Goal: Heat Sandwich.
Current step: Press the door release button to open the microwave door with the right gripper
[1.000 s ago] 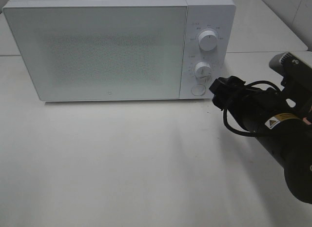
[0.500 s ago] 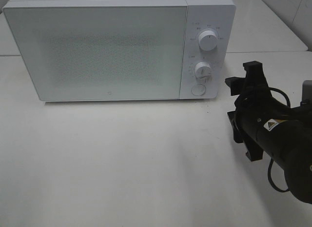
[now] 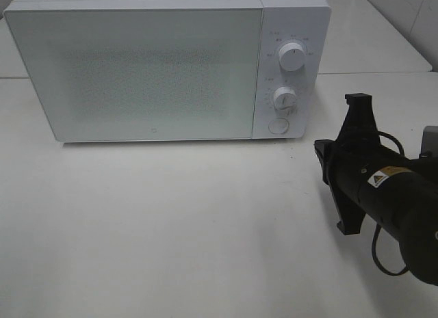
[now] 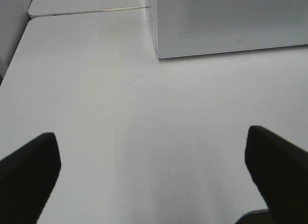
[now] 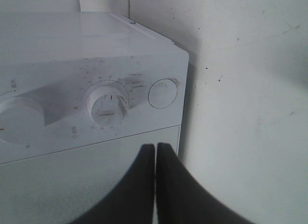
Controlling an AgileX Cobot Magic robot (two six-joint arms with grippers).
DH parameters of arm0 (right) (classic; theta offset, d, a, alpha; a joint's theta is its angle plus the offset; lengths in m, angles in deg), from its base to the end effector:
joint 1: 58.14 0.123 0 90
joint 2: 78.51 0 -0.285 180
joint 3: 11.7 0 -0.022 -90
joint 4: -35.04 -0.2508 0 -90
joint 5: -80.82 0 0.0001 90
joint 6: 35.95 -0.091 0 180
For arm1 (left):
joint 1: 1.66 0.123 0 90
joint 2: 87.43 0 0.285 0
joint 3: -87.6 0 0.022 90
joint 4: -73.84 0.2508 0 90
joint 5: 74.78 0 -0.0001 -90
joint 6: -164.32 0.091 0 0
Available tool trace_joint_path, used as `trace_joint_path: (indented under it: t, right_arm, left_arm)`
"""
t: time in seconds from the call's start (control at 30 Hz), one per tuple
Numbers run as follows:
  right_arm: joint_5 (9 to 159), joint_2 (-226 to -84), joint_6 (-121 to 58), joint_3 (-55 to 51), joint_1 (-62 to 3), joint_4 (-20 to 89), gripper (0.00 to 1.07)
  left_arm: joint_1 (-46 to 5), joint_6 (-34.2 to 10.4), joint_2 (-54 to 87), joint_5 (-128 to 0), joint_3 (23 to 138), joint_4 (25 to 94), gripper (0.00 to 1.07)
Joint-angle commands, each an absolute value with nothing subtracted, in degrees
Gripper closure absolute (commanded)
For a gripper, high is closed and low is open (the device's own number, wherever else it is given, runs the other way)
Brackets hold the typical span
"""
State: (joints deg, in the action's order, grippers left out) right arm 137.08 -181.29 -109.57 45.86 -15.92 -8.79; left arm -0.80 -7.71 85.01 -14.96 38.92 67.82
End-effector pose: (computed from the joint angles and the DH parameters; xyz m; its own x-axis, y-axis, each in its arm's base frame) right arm 0.2104 0.1202 0.1428 -0.0950 0.9949 -0.0353 0.3168 0.0638 0.9463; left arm -0.0047 -0.0083 0.2785 -0.4298 0.0792 -0.8995 0.1039 0.9939 0.0379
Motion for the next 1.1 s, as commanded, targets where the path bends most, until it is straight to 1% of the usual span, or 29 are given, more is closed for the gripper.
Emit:
trace_joint_path:
  t: [0.03, 0.37, 0.43, 0.83, 0.97, 1.1]
  right_arm:
    - [136.9, -181.2, -109.6, 45.5, -15.7, -8.7, 1.07]
    - [135.3, -183.2, -109.8, 44.4, -16.5, -8.7, 1.07]
    - [135.2, -184.8, -110.8, 43.5, -16.8, -7.0, 1.07]
    - [133.9, -191.8, -112.9, 37.0, -16.9, -5.4, 1.07]
    - [133.5, -194.6, -113.2, 34.0, -19.5, -1.0, 1.07]
    - [131.2, -195.7, -113.6, 31.5, -21.2, 0.6, 1.07]
  left_arm:
    - [-0.6, -8.1, 86.5, -15.7, 38.9, 67.4, 0.05]
    - [-0.6, -8.1, 86.5, -15.7, 38.9, 67.4, 0.05]
    - [-0.6, -8.1, 86.5, -15.7, 38.9, 67.4, 0.05]
    - [-0.6, -8.1, 86.5, -15.7, 38.9, 67.4, 0.05]
    - [-0.6, -8.1, 86.5, -15.7, 38.9, 67.4, 0.05]
    - [-0.6, -8.1, 86.5, -15.7, 38.9, 67.4, 0.05]
